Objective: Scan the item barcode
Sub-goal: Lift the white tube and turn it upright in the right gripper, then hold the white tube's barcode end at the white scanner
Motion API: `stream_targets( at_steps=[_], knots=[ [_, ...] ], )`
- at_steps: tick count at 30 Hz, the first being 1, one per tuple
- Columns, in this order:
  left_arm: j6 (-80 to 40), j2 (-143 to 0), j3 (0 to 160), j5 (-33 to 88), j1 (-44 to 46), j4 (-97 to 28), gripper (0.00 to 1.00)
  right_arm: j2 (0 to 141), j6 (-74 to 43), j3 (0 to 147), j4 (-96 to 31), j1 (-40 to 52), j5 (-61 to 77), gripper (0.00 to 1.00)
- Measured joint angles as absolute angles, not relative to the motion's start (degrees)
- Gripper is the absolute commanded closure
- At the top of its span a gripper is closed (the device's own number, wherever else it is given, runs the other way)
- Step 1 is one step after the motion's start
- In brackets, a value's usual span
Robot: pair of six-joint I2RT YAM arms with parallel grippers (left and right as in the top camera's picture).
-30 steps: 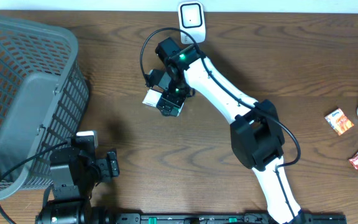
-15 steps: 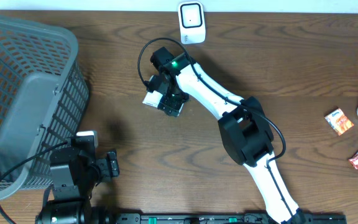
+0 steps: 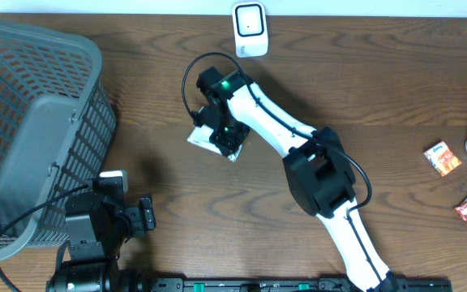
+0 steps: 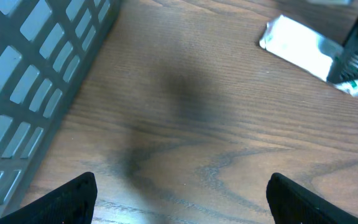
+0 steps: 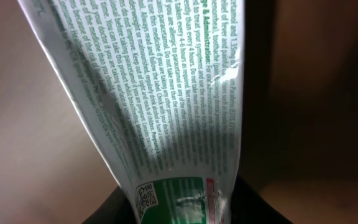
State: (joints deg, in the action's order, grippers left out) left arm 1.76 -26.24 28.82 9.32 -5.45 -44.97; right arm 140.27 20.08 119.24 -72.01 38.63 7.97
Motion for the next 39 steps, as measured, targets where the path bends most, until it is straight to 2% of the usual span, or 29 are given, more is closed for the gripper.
stream_targets(
  at_steps=[10, 17, 21, 25, 33, 37, 39],
  knots=[
    [1.76, -26.24, 28.82, 9.32, -5.45, -44.97, 0.12, 134.47, 23.88, 123.72, -87.53, 39.11, 18.59, 0.71],
    [1.76, -26.24, 28.82, 9.32, -5.45, -44.97, 0.12, 128.07, 33.28, 124.92, -96.84, 36.86, 29.91, 0.71],
    [1.76, -26.24, 28.82, 9.32, -5.45, -44.97, 0.12, 128.07, 36.38, 124.40, -97.17, 34.65, 33.23, 0.72],
    [1.76, -26.24, 28.82, 9.32, -5.45, -44.99, 0.12, 128.07, 38.81, 122.78, -97.27, 32.64, 35.03, 0.82],
    [1.76, -26.24, 28.82, 9.32, -5.45, -44.99, 0.12, 128.07, 41.50, 121.43, -97.30, 32.05, 38.24, 0.78],
    [1.76, -26.24, 28.82, 9.32, -5.45, -44.97, 0.12, 128.07, 42.59, 121.40, -97.27, 32.05, 38.94, 0.85],
    [1.76, -26.24, 28.82, 9.32, -5.45, -44.99, 0.12, 128.07, 43.33, 121.40, -97.23, 32.03, 39.07, 0.85]
  ],
)
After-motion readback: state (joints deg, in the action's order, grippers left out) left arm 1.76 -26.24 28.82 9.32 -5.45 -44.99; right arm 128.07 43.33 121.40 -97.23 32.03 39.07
